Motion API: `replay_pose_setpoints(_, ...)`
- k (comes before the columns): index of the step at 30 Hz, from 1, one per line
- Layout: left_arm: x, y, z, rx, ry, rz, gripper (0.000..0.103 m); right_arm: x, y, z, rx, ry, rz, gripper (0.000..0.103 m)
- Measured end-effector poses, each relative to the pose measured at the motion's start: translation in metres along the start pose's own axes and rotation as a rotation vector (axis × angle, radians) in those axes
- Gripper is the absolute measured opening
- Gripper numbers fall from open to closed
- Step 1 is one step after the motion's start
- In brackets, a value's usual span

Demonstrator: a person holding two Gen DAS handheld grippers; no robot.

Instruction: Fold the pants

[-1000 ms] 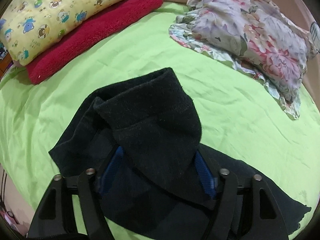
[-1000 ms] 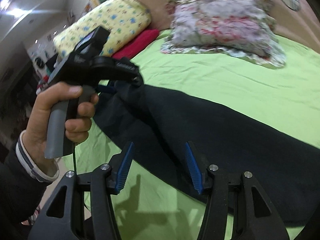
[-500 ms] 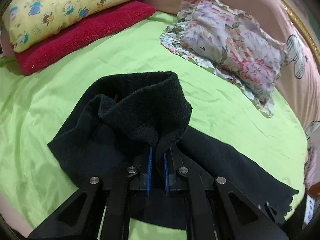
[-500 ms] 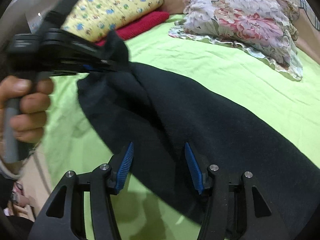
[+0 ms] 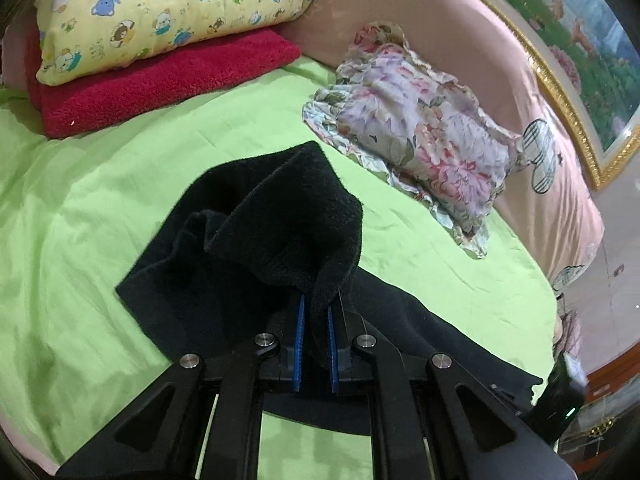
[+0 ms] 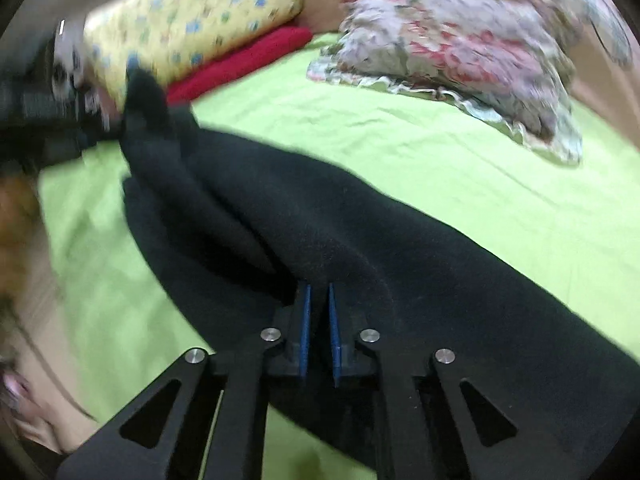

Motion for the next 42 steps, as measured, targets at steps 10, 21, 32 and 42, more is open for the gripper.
replay_pose_setpoints(10,-0.024,0.052,-0.012,-0.064,0.046,-0.053,0.01,-0.007,-0.002,0.011,0.102,0.034,-0.092,0.006)
replay_pose_setpoints(21,-0.041,0.103,0.013,0.074,-0.009,-0.008,0.046,-0.021,0.011,-0.004,0.063,0.078,-0.122,0.041)
replay_pose_setpoints(32,-0.035,0.107,0.018,0.049,0.014,0.07,0.055,-0.001,0.012,0.011,0.094,0.01,-0.165,0.042)
replay_pose_setpoints(42,-0.025,0.104,-0.01,0.084,0.082,0.109,0.062,0.043,-0.026,-0.011,0.101,-0.008,-0.281,0.044)
Point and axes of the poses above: each gripper's, at about its wrist camera, not at the fingertips, and z roughly against the way its jaws point, y to its left, x to its top, the point moved 2 cm from there along -z, roughly the way its jaws point
